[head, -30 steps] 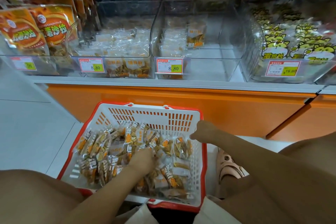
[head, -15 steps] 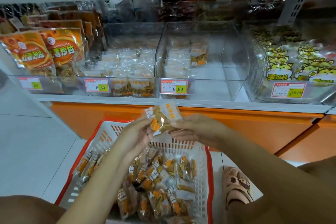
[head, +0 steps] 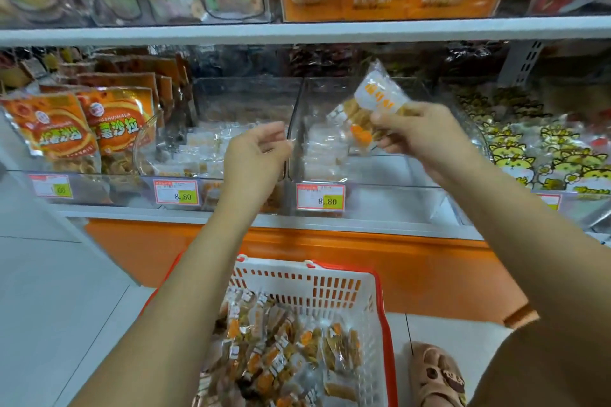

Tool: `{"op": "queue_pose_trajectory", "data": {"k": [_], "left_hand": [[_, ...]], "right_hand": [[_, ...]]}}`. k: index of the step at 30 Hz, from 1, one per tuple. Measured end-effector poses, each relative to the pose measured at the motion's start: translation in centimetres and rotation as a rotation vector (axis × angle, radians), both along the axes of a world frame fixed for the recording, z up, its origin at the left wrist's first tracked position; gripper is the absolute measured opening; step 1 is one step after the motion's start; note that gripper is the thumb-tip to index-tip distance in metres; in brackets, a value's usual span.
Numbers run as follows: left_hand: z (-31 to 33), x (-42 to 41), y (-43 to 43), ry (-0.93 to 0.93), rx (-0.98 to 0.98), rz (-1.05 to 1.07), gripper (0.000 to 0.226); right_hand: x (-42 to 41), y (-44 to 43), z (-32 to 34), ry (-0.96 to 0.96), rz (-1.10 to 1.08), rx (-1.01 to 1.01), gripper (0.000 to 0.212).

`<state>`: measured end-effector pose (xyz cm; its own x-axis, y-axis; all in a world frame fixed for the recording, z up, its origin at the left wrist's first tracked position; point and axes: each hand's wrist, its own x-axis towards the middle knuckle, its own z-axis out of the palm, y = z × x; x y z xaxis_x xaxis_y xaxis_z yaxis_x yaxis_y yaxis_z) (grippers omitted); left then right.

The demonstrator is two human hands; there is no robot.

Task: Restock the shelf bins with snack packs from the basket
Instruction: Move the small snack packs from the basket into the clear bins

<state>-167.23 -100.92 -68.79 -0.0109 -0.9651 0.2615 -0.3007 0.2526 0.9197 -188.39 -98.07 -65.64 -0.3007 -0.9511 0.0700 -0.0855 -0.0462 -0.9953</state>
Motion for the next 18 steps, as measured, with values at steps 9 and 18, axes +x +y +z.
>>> {"op": "queue_pose_trajectory", "data": {"k": [9, 18], "left_hand": [[-2.9, -2.3, -4.2, -0.267, -0.019, -0.032, 0.012], [-3.4, -1.3, -4.8, -0.145, -0.002, -0.154, 0.017]], "right_hand": [[-4.7, -7.2, -2.9, 0.805, -0.243, 0.444, 0.031], [-4.6, -13.9, -4.7, 1.030, -0.047, 0.752, 0.030]]}}
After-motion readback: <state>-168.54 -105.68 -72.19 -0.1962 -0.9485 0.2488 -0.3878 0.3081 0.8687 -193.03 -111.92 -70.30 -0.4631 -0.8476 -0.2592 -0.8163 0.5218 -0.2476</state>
